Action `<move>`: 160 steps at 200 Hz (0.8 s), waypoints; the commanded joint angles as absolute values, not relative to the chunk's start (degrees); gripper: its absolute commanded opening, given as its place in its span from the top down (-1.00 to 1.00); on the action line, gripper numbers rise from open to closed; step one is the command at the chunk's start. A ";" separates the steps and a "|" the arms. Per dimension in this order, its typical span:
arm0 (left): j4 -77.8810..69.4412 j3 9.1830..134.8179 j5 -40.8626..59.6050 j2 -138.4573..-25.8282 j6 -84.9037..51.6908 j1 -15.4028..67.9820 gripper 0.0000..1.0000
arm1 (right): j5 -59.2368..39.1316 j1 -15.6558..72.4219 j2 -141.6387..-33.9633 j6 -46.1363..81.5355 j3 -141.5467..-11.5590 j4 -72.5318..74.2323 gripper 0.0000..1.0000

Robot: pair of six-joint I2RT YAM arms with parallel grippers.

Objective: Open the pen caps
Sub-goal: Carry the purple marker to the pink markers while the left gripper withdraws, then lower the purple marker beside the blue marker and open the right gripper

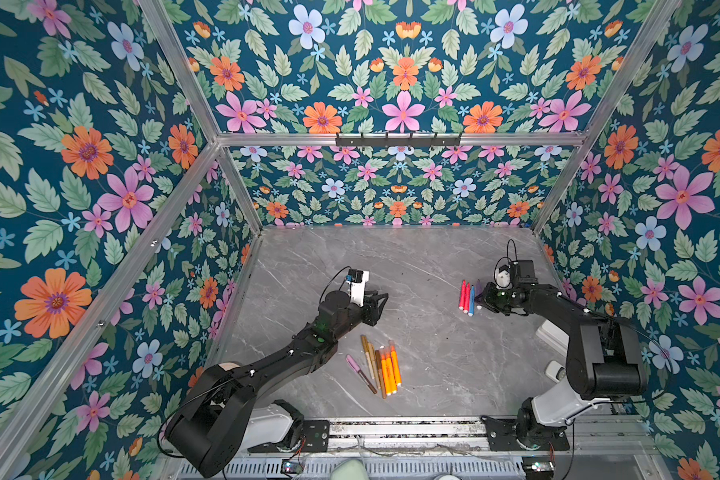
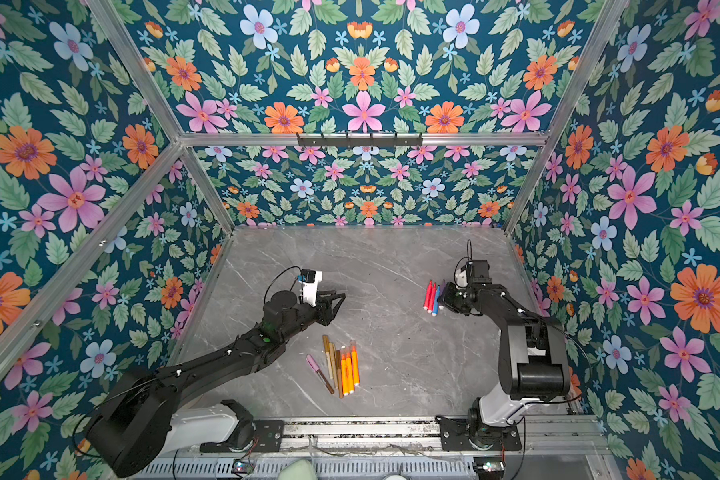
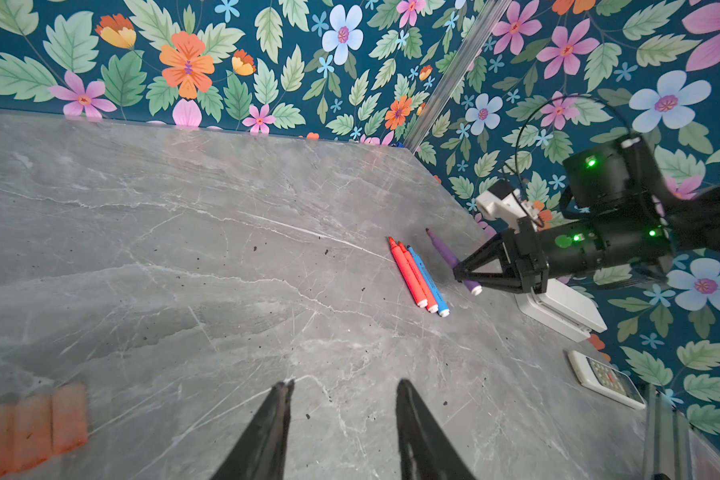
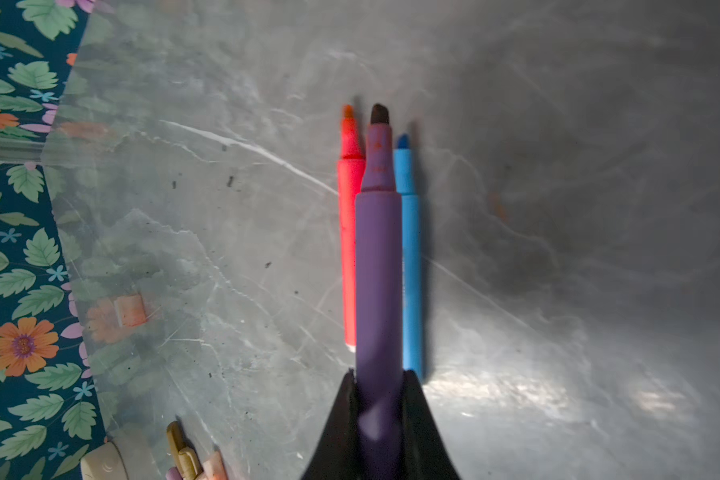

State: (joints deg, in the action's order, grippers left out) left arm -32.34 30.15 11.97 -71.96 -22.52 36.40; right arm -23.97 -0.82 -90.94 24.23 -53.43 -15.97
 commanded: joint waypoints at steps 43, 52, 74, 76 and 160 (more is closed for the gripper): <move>-31.60 30.67 10.83 -72.16 -21.54 36.74 0.12 | -13.01 5.47 -94.31 25.67 -61.66 -24.41 1.00; -31.19 30.74 10.42 -72.06 -21.28 36.74 0.12 | -11.66 5.13 -94.09 25.84 -61.28 -24.42 1.00; -30.26 30.94 9.64 -71.81 -20.79 36.74 0.12 | -10.60 3.60 -93.34 25.20 -59.49 -24.71 1.00; -30.24 30.94 9.66 -71.81 -20.75 36.74 0.12 | -10.56 3.43 -93.34 25.09 -59.26 -24.72 1.00; -29.45 31.81 9.85 -73.04 -20.47 36.91 0.11 | -12.29 0.90 -96.82 23.82 -55.35 -21.90 0.73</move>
State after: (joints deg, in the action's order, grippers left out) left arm -29.52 31.38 10.20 -72.75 -21.54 36.86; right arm -11.46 1.48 -95.59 23.86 -55.83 -23.33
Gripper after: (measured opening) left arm 0.445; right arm 0.141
